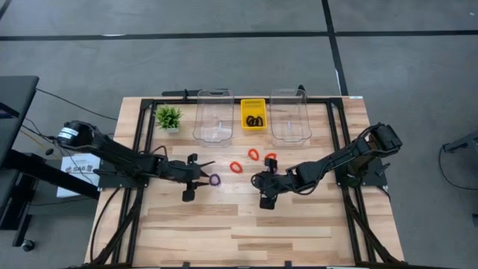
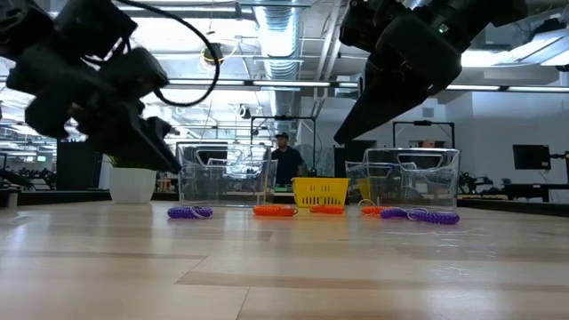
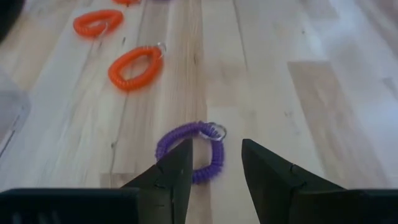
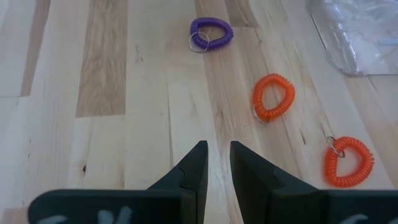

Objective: Sort spring keychains
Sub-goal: Put the left purple spring keychain into the right transparent bin

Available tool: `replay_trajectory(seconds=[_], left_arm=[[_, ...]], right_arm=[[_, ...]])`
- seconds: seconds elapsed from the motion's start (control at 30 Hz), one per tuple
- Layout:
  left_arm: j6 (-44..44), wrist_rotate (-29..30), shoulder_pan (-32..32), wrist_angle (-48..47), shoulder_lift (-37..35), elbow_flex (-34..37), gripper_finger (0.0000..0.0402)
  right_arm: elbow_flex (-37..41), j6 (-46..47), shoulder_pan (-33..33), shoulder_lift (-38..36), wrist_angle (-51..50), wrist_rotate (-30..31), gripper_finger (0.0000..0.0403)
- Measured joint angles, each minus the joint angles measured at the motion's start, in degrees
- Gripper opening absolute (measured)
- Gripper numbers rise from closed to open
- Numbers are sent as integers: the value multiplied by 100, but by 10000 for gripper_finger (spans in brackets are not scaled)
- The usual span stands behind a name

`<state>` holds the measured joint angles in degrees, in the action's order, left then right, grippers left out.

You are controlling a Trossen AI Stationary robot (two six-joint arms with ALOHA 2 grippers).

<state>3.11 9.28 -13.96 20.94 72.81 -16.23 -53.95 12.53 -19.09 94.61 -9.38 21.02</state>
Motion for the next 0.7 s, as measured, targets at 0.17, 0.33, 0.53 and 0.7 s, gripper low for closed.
replay_trajectory(seconds=[0.17, 0.33, 0.53, 0.7], left_arm=[[-166, -124, 223, 618, 656, -2, 136], [-165, -555, 487, 704, 1086, -136, 136], [-142, -807, 545, 752, 1361, -181, 136], [-139, -807, 545, 778, 1385, -181, 136]], right_arm=[[-2, 0, 0, 0, 6, 0, 58], [-2, -2, 0, 0, 4, 0, 58], [-2, -3, 0, 0, 4, 0, 58], [-2, -4, 0, 0, 4, 0, 58]])
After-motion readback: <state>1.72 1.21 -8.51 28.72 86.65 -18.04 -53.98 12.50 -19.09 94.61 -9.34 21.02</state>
